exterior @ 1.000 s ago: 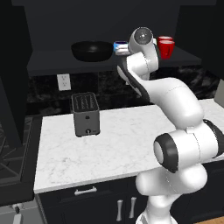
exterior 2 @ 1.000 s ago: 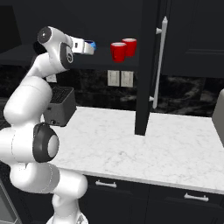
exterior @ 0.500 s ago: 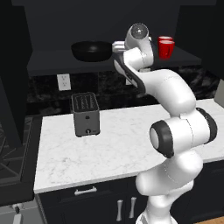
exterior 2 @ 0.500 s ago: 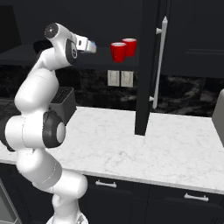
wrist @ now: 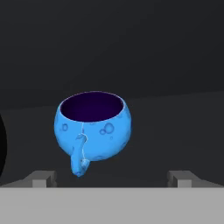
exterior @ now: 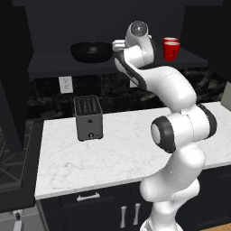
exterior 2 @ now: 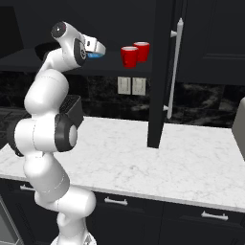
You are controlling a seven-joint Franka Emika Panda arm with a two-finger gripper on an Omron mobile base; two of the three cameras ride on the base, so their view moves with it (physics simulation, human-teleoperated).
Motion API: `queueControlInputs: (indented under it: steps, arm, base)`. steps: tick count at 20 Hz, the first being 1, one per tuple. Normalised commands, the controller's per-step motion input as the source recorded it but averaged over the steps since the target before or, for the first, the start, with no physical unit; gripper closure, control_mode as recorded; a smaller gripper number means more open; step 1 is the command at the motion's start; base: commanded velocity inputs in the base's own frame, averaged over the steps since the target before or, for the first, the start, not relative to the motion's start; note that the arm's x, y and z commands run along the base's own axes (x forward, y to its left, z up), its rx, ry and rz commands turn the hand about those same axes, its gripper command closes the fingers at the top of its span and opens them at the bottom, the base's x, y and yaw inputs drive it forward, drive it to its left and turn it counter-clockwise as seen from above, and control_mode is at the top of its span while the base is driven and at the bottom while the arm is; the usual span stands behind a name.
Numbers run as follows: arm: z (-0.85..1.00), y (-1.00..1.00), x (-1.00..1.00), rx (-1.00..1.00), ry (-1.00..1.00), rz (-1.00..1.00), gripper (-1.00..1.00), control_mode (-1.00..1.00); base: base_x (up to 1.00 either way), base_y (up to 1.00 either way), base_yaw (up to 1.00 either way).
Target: Gather all objects into one cabinet and sort the glasses and bowls to opposite sides.
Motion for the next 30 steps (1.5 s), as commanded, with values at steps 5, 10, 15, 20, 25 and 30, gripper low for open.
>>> queueControlInputs:
  steps: [5,10,15,20,25,30]
  arm:
    - [-0.03,0.15,0.26,0.0,0.03,0.0,-1.0,-1.0]
    - [-0.04,0.01,0.16,0.0,0.03,0.0,-1.0,-1.0]
    - [-0.18,0.0,0.03,0.0,0.04,0.0,-1.0,-1.0]
    - [-0.22,0.0,0.0,0.0,0.0,0.0,-1.0,-1.0]
    - [-0.18,0.0,0.01,0.0,0.0,0.0,-1.0,-1.0]
    - [-0.01,0.0,0.03,0.0,0.0,0.0,-1.0,-1.0]
  base:
    - [0.0,0.0,0.0]
    - [0.0,0.0,0.0]
    - [0.0,0.0,0.0]
    - [0.0,0.0,0.0]
    - [0.0,0.0,0.0]
    - [0.0,0.0,0.0]
